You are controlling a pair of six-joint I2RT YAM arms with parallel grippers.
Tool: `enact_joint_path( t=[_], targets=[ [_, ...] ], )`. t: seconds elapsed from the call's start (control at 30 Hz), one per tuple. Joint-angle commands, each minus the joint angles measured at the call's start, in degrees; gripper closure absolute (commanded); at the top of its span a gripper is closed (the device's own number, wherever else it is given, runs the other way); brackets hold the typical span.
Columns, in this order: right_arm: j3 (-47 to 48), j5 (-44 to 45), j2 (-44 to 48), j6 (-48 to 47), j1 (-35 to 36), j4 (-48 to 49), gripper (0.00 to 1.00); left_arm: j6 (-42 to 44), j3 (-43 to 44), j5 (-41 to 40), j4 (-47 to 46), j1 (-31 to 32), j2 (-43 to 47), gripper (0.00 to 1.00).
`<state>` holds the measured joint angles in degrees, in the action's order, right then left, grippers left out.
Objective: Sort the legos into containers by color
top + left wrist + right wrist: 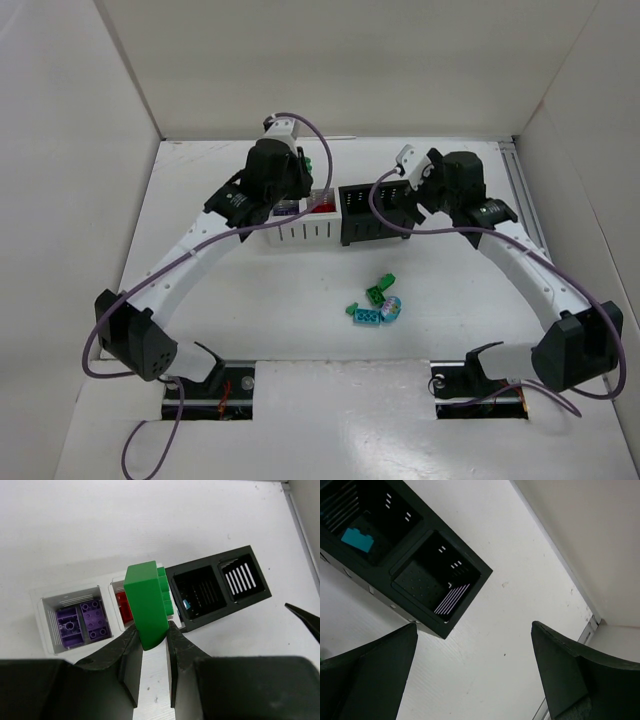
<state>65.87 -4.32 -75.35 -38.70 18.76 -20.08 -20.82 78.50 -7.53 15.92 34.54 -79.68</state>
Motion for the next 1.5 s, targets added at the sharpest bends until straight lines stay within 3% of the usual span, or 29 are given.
enact_joint_path(
  t=[0.0,0.3,0.8,1.13,1.47],
  targets=[
    [-0.39,-6.04,1.35,-2.78,-0.83,6.80,0.00,3.77,3.58,6.12,-0.37,-0.97,-1.61,1.00],
    [3.83,-9.03,-4.89,-2.79,-0.83,8.46,0.00,6.13,5.61,7.44,1.48,-3.78,-6.71,1.00],
    [8.31,-11.15,-8.05,-2.79,0.84,8.31,0.00,8.69,-0.53,13.15,-3.88,-5.37,-6.10,1.00],
    [7.79,-11.68,-7.53,-2.79,2.06,8.39,0.00,7.11,-1.77,13.15,-3.88,-5.37,-4.96,1.00],
    [7.95,-6.05,-8.23,-1.64,5.14,7.86,0.00,3.59,-2.30,8.50,-0.11,-5.37,-4.34,1.00]
  ],
)
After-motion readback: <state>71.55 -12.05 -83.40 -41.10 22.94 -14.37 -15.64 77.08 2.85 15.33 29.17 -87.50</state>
